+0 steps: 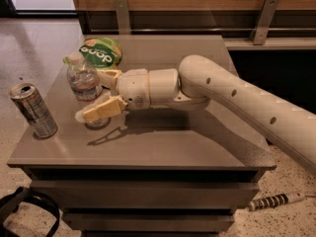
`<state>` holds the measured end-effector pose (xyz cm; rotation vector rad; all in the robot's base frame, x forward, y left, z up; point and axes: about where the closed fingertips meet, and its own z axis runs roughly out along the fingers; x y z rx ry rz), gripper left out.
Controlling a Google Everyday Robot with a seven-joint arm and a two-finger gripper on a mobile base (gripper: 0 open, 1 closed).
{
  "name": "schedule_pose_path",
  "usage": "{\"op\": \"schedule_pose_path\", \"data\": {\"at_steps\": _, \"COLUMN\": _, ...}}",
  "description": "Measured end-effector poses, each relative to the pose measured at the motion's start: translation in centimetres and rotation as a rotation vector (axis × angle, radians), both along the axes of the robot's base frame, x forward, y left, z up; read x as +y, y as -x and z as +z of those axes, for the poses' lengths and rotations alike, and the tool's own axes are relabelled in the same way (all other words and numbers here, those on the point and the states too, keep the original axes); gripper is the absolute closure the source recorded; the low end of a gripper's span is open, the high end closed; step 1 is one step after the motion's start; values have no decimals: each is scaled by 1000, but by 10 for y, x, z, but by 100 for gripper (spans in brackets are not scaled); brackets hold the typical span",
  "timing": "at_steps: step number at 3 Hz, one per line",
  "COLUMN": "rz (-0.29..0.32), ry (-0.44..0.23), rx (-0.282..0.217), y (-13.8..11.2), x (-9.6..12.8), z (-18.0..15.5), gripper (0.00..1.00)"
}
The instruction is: Move water bottle near redbull can
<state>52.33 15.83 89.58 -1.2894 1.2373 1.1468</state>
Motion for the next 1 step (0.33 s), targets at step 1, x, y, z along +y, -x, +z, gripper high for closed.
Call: {"op": "schedule_pose_path", "data": {"at_steps": 1, "rz": 0, "ry": 0, "rx": 0, "y": 0, "x": 0, "z": 0, "gripper": 0}}
